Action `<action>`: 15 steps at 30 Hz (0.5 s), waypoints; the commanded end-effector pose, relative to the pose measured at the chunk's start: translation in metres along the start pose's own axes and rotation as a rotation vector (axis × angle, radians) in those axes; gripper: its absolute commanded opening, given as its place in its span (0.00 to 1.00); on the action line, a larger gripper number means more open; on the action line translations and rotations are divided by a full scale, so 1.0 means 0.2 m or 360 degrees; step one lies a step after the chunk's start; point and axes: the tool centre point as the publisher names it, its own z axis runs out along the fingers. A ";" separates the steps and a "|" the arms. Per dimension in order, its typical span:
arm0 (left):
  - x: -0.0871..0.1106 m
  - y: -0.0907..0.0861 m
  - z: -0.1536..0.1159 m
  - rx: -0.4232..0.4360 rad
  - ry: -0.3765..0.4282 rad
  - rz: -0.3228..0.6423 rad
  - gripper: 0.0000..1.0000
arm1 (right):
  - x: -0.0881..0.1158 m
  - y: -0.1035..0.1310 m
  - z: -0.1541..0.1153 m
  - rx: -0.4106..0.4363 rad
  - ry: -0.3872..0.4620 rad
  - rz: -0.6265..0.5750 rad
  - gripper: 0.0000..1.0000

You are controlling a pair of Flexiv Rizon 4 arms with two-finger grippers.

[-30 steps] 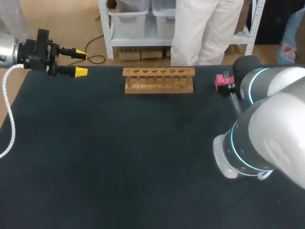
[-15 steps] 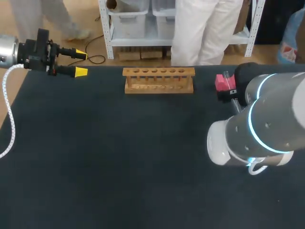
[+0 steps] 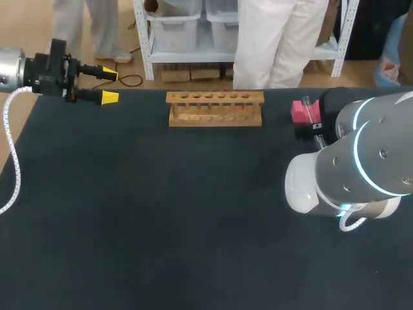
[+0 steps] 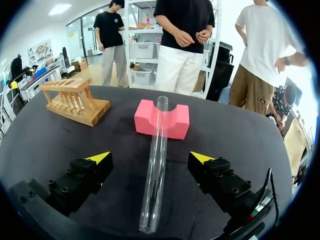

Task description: Grasp the test tube, adjust it, and insert it.

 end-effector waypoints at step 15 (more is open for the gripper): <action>0.00 -0.01 0.00 -0.0005 -0.0001 0.0002 1.00 | 0.02 -0.02 0.08 -0.0027 0.0034 0.0028 0.98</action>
